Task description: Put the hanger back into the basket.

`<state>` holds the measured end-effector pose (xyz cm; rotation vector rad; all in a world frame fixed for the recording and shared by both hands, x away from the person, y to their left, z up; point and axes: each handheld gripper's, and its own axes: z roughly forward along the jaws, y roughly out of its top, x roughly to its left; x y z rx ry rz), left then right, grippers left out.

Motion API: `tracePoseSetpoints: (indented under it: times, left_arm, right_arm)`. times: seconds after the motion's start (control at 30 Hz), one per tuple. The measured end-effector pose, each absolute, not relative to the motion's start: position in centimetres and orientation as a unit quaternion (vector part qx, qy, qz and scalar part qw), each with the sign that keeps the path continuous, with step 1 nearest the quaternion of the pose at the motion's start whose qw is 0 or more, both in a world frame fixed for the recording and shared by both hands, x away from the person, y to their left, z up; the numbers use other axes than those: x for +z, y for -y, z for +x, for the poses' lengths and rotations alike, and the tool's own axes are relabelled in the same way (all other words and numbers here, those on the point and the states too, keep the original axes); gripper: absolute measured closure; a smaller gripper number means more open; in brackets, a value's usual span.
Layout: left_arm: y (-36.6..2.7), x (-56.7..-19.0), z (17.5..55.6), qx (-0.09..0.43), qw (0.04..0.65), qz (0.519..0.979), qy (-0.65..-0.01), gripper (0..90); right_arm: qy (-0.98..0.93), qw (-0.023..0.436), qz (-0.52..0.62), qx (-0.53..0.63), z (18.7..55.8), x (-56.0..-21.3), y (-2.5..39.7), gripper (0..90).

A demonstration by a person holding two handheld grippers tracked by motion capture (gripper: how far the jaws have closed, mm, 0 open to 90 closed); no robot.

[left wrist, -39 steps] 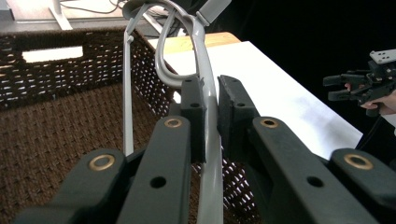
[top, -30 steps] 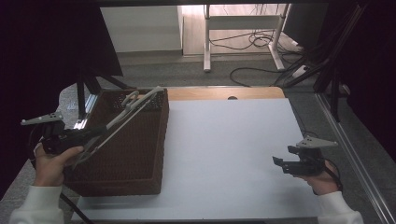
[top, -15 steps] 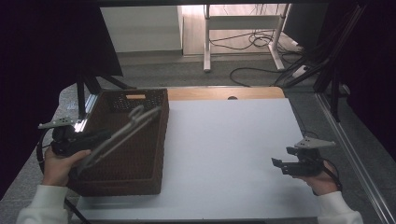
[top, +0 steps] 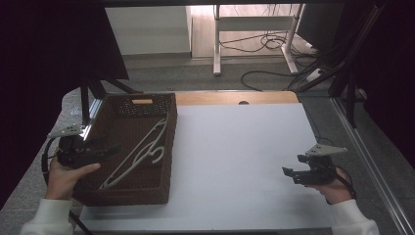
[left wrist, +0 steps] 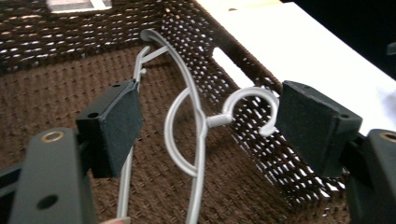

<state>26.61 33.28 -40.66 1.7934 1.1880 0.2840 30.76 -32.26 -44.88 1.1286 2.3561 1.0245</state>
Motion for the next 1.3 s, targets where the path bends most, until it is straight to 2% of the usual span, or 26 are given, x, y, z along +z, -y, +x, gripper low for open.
tracePoseSetpoints:
  times: [0.27,0.43,1.0,1.3]
  left_arm:
    - [-31.1,-40.4,25.8,0.126,0.472,0.739,-0.464,21.2]
    - [-29.8,-40.4,25.1,0.153,0.473,0.734,-0.464,23.6]
    - [-25.2,-41.2,23.3,0.162,0.44,0.763,-0.445,24.3]
    - [-24.6,-41.7,23.0,0.159,0.44,0.765,-0.442,24.3]
  right_arm:
    - [-0.834,0.16,0.378,0.37,30.8,-45.0,31.4,23.0]
    - [-0.834,0.164,0.366,0.38,30.8,-44.6,30.9,22.9]
    - [-0.834,0.175,0.352,0.387,29.8,-43.7,30.2,23.0]
    - [-0.835,0.175,0.35,0.388,29.7,-43.6,30.2,22.9]
